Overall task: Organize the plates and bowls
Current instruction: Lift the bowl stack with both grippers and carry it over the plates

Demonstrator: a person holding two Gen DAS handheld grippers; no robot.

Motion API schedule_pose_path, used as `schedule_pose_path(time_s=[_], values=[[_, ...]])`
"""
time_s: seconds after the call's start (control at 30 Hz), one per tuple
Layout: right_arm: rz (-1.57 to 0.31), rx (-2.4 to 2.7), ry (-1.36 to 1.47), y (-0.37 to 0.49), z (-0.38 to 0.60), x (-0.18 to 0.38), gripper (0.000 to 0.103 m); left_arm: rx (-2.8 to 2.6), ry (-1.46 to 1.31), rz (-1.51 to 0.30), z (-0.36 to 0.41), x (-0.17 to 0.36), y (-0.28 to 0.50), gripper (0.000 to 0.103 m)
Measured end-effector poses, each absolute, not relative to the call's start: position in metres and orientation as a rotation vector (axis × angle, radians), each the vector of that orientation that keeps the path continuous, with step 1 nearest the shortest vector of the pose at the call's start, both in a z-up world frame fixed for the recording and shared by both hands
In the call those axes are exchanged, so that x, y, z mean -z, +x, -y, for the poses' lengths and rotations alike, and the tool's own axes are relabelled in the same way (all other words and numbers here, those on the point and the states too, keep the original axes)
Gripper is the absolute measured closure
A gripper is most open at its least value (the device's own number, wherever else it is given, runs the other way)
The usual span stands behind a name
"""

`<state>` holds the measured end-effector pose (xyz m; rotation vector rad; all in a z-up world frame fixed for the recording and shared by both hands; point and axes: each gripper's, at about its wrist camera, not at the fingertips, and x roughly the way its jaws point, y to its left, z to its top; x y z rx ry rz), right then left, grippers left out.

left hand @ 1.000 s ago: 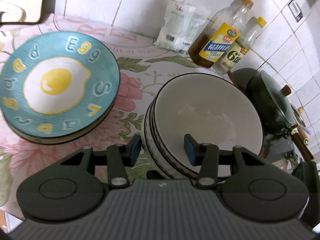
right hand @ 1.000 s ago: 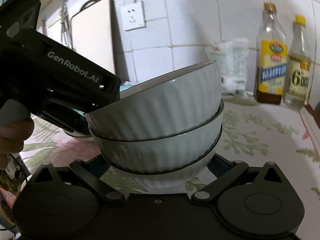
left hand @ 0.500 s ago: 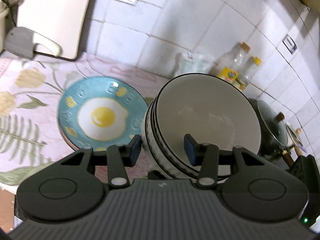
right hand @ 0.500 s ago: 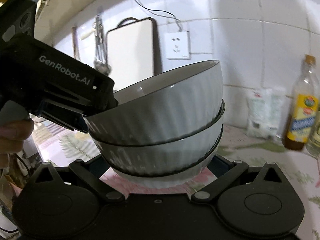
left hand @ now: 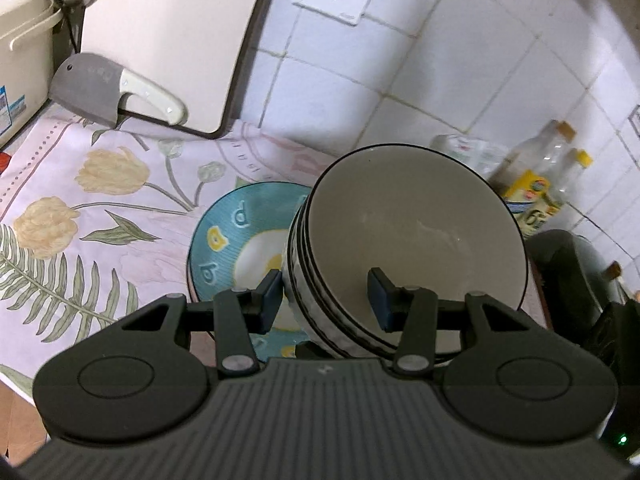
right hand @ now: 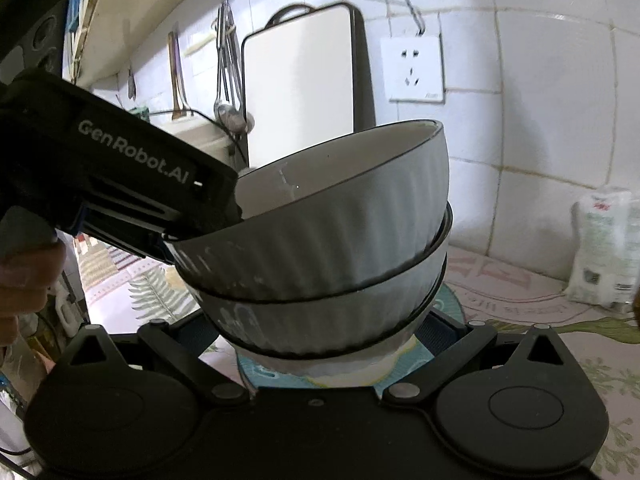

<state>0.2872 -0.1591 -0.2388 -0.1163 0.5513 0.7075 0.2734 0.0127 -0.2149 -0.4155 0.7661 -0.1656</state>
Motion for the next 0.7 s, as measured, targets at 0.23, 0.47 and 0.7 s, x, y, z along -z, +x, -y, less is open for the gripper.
schedule_pose_path(time_s=[0.23,0.47,0.7], values=[[-0.616,-0.739,-0.132,0.315,0.145,0.263,0.0,0.137,-0.438,-0.803,-0.022,0.243,0.301,0.059],[-0.657,-0.742,-0.148,0.332,0.14,0.273,0.0,0.13,-0.457,-0.82,-0.025,0.257,0.318,0.059],[-0.699,-0.722,-0.143,0.335,0.138,0.277,0.0,0.13,-0.461,-0.844,-0.027,0.266,0.326,0.059]])
